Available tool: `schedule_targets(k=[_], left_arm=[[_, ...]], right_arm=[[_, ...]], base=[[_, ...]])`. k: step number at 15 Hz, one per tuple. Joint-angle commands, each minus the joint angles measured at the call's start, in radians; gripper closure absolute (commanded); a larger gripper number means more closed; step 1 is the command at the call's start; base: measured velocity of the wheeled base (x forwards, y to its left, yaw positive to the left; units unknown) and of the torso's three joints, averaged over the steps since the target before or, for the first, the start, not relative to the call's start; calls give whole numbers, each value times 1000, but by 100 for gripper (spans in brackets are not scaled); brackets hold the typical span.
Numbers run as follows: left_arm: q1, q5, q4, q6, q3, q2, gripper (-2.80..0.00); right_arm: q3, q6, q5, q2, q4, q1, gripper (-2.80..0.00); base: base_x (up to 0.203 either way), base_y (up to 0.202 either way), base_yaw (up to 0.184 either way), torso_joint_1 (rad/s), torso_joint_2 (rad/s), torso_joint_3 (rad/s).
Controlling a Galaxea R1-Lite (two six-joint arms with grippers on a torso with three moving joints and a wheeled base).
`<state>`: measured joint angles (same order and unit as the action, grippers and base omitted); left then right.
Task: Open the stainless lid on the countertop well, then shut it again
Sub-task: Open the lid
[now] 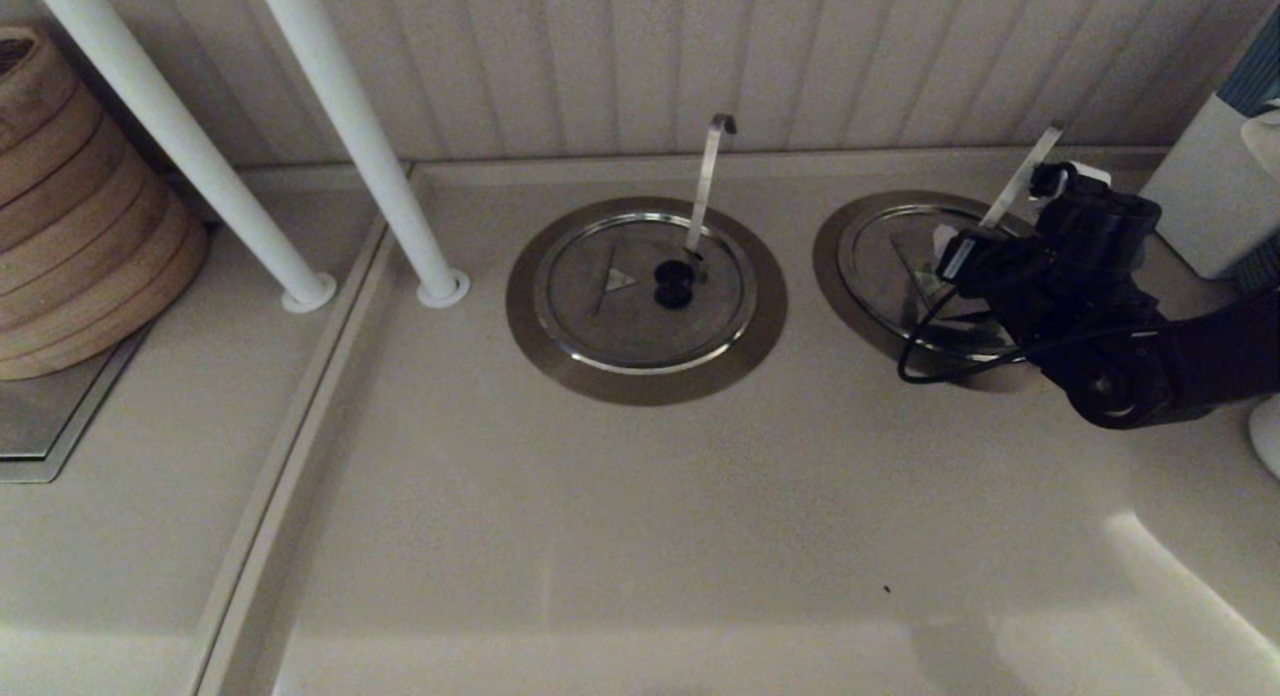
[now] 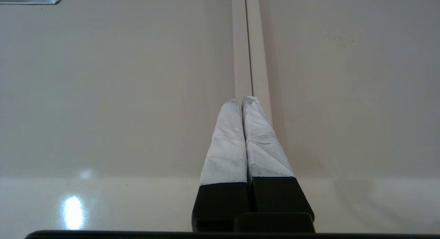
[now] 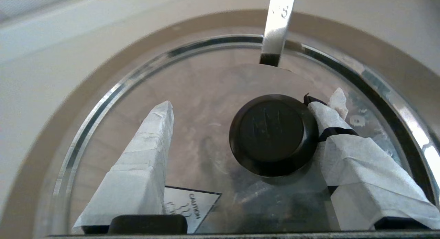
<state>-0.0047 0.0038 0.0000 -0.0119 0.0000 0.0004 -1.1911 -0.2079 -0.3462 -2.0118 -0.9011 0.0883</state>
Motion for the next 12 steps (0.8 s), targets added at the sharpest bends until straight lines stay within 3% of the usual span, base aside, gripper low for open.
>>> schedule_targets(k=[1,12], left_arm=[[0,1,0,0,0,1,0],[0,1,0,0,0,1,0]], right_arm=[[4,-1,-2,29,-6,5,-280],[56,-1,-5,108,-6,65,-280]], base=[[0,0,0,0,0,0],[0,0,0,0,0,0]])
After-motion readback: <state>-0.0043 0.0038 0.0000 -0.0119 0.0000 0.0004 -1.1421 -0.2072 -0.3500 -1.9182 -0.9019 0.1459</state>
